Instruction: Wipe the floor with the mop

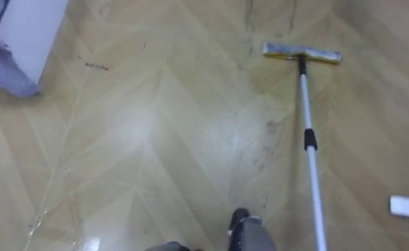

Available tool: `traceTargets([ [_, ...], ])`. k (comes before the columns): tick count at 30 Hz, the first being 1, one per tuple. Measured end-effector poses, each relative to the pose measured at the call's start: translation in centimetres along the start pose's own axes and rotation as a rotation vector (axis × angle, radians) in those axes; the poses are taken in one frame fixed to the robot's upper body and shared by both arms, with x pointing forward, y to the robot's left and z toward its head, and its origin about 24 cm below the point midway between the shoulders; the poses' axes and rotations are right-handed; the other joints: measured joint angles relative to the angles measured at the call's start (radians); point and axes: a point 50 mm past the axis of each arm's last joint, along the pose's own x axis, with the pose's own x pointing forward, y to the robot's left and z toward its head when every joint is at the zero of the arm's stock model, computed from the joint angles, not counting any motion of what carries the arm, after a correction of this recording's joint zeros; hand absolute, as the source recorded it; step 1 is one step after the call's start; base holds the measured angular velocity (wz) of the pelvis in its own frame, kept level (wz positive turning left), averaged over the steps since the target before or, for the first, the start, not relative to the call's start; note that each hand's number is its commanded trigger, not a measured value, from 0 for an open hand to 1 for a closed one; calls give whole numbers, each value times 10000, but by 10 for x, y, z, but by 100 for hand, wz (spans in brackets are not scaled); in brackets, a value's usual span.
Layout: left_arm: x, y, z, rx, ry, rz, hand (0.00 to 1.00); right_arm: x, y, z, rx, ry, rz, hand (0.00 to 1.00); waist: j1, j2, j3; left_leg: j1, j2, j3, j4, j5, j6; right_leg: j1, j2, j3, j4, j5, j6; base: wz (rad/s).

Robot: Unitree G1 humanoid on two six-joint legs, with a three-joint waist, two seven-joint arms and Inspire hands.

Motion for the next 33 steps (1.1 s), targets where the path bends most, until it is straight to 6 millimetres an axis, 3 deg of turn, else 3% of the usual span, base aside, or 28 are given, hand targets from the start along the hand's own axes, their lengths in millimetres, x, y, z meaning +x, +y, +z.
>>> traceTargets([
  [1,0,0,0,-106,15,-9,0,-4,-2,17,65,-452,-12,100,120,-170,10,-499,-30,-129,579,1220,-98,-2,6,109,160,-105,-80,-44],
  [2,0,-1,0,-365,27,-73,0,-12,-9,43,192,-1241,-64,100,307,-330,29,-1531,1,-439,1742,2161,-172,14,91,135,359,-296,-216,-42],
  [3,-1,-1,1,-320,-108,-86,0,-21,-13,69,217,-2144,-22,100,487,-332,57,-2509,109,-654,2692,1810,-117,51,120,132,614,-524,-296,-34],
  [4,-1,-1,1,-325,-146,-88,0,-25,-13,79,227,-2496,8,100,513,-370,77,-2909,148,-698,2817,1523,-105,119,123,135,691,-644,-289,-6],
  [5,-2,-2,-2,-298,-161,-134,0,-30,-12,90,248,-2899,112,100,523,-413,103,-3304,162,-704,2313,1037,-104,386,124,137,752,-862,-126,17],
  [6,-3,-3,-7,-204,-211,-261,0,-30,-11,90,309,-2973,274,100,591,-424,102,-3171,143,-699,822,682,-138,722,121,142,735,-1155,-52,16],
  [7,-3,-4,-10,-124,-206,-325,0,-29,-11,88,304,-2910,339,100,644,-420,101,-2921,136,-699,-203,580,-138,897,121,148,708,-1289,-19,3],
  [8,-4,-4,-13,-5,-241,-451,0,-25,-10,78,333,-2653,469,100,696,-386,88,-2193,130,-717,-2608,486,-62,1253,128,149,594,-1631,-19,0],
  [9,-3,-4,-17,32,-112,-603,0,-17,-11,59,387,-2172,533,100,706,-252,47,-1465,127,-769,-4663,487,-66,1661,182,151,446,-1924,147,7],
  [10,-3,-4,-17,-26,-67,-700,0,-12,-12,45,465,-1845,512,100,682,-135,11,-1197,129,-881,-5365,487,-65,1883,233,150,339,-2063,272,30],
  [11,-2,-3,-11,-75,-144,-832,0,-3,-16,15,596,-1100,421,100,640,-53,-22,-909,-150,-868,-5564,94,574,2304,28,119,64,-2281,514,47],
  [12,-2,-4,-8,-198,-195,-923,0,4,-21,-17,578,-235,230,100,492,81,-41,-558,-409,-756,-5564,-292,857,2760,-182,296,-182,-2313,647,49],
  [13,-2,-4,-7,-217,-204,-930,0,7,-23,-33,504,191,114,100,418,134,-59,-374,-588,-713,-5559,-500,928,2861,-282,434,-47,-2294,687,31],
  [14,-1,-4,-4,-243,-326,-910,0,10,-25,-64,426,965,-101,100,270,227,-114,13,-901,-643,-5509,-892,1105,2839,-501,546,654,-1939,1141,15],
  [15,-1,-4,-3,-310,-380,-885,0,11,-25,-93,294,1635,-255,100,105,460,-294,278,-954,-597,-5396,-1261,1258,2646,-581,627,1420,-1176,1325,0],
  [16,-1,-4,-2,-327,-458,-829,0,11,-23,-104,189,1889,-290,100,38,583,-381,410,-992,-598,-5410,-1416,1290,2487,-580,733,1822,-731,1344,-12],
  [17,-1,-2,4,-418,-705,-646,0,11,-18,-118,141,2213,-252,100,-104,689,-395,688,-1126,-702,-5529,-1630,1333,2097,-576,937,2444,-277,1421,-41],
  [18,-2,-3,8,-327,-909,-571,0,11,-14,-120,151,2262,-237,100,-248,853,-297,859,-1236,-987,-5642,-1763,1294,1568,-522,1045,2630,-342,1360,-50],
  [20,-2,-5,10,-306,-982,-525,0,12,-5,-118,111,2191,-277,100,-360,1042,-203,1169,-1302,-1404,-5933,-1874,1190,806,-250,991,1993,-433,1336,-71],
  [22,-2,-9,6,-312,-781,-524,0,12,5,-117,8,2146,-227,100,-386,1111,-198,1566,-1405,-1933,-6322,-1939,1070,522,-74,893,211,-374,1235,-63],
  [23,-2,-10,3,-291,-651,-455,0,12,12,-114,-142,2072,-163,100,-429,1028,-142,1837,-1490,-2215,-6480,-2009,971,485,-77,833,-1082,-177,1135,-36],
  [24,-3,-10,1,-309,-540,-377,0,12,17,-110,-184,1991,-88,100,-472,998,-132,2012,-1586,-2584,-6507,-2153,844,422,-73,756,-2127,304,1036,-26],
  [26,-3,-14,0,-334,-439,-285,0,12,19,-99,-288,1858,-109,100,-416,847,-94,2161,-1582,-2787,-6328,-2433,650,588,-193,402,-2201,755,773,0],
  [28,-4,-16,-2,-405,-243,-275,0,11,16,-79,-229,1630,-300,100,-352,759,-71,2118,-1478,-2897,-5752,-2583,406,783,-294,-37,-1939,731,506,17],
  [29,-3,-13,-3,-402,-146,-160,0,10,14,-58,-221,1225,-367,100,-318,572,-40,2050,-1403,-2839,-5189,-2615,344,821,-284,-108,-1610,407,383,23],
  [31,-3,-10,-2,-575,-118,-42,0,5,6,-21,-97,354,-508,100,-110,384,-55,1393,-1170,-2695,-3703,-2449,68,785,-171,-294,-1096,-87,189,13],
  [32,-3,-8,-3,-718,-105,51,0,-1,0,8,-52,-417,-572,100,69,221,-28,803,-931,-2587,-2417,-2047,-364,758,-51,-345,-715,-447,73,-4],
  [33,-2,-5,-4,-634,-118,116,0,-9,-4,37,-90,-1279,-602,100,273,84,-22,213,-755,-2518,-1203,-1327,-518,777,106,-332,-366,-763,-36,-8],
])
